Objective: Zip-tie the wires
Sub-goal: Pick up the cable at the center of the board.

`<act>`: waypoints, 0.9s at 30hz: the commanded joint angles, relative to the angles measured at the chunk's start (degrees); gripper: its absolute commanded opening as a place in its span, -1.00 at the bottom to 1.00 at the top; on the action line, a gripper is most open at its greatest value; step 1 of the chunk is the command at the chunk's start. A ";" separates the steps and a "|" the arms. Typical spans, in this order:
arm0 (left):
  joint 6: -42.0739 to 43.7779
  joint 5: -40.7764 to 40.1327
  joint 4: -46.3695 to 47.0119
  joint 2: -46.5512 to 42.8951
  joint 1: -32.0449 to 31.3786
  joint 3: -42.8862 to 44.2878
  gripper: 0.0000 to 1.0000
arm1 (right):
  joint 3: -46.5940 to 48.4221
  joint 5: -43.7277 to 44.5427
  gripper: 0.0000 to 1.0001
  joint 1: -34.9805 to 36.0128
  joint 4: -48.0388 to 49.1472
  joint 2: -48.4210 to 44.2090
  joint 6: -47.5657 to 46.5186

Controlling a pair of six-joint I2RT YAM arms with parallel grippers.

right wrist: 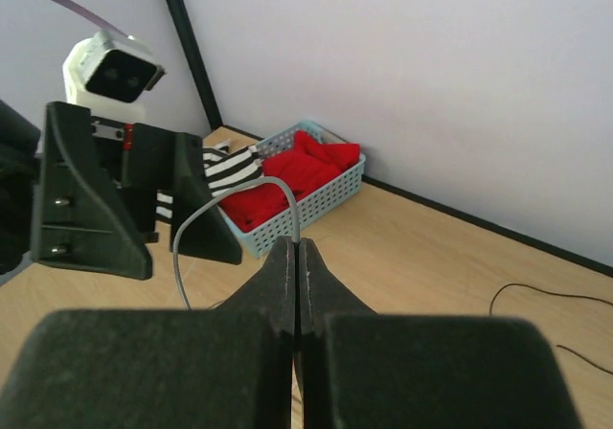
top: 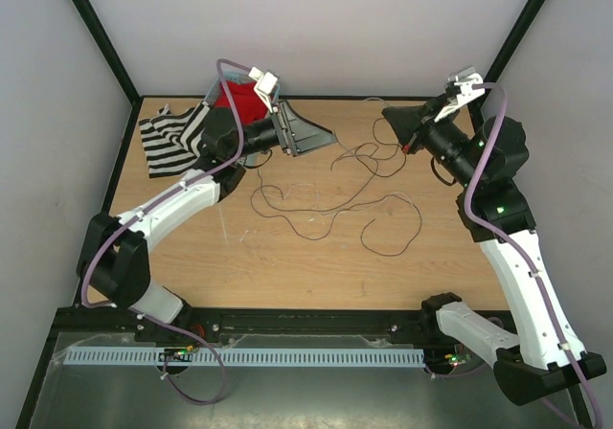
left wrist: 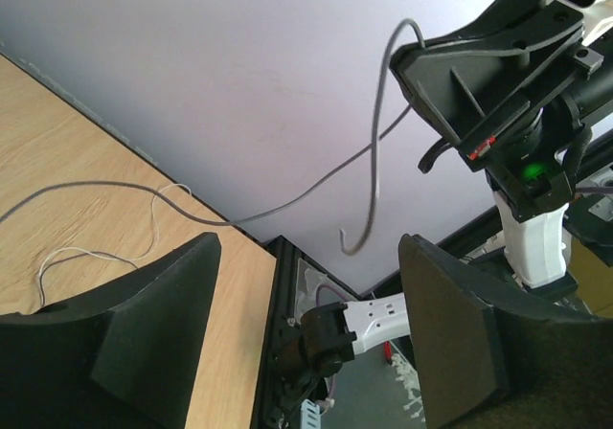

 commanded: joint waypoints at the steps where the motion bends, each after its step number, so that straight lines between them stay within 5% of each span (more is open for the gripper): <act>1: -1.99 -0.48 7.61 1.37 -1.53 2.03 0.50 | -1.11 -3.68 -1.00 0.08 1.63 -1.62 2.98; 6: -1.45 -0.24 7.59 3.30 -3.29 3.88 0.04 | -2.40 -3.83 -1.00 0.08 2.34 -1.95 3.54; 11: -0.32 0.40 7.59 4.20 -3.99 4.57 -1.00 | -3.07 1.14 -1.00 0.06 1.13 -2.92 1.11; 15: 8.07 0.23 -0.07 2.37 -5.48 5.74 -1.00 | -2.16 7.25 -0.99 0.06 -3.80 -2.67 -2.75; 20: 16.54 -1.49 -10.42 -0.16 -7.16 8.81 -1.00 | -3.66 8.93 -0.70 0.07 -5.54 -2.84 -4.54; 27: 24.73 -3.24 -23.48 -1.02 -7.25 19.98 -1.00 | -6.28 6.79 0.12 0.06 -5.41 -3.86 -5.07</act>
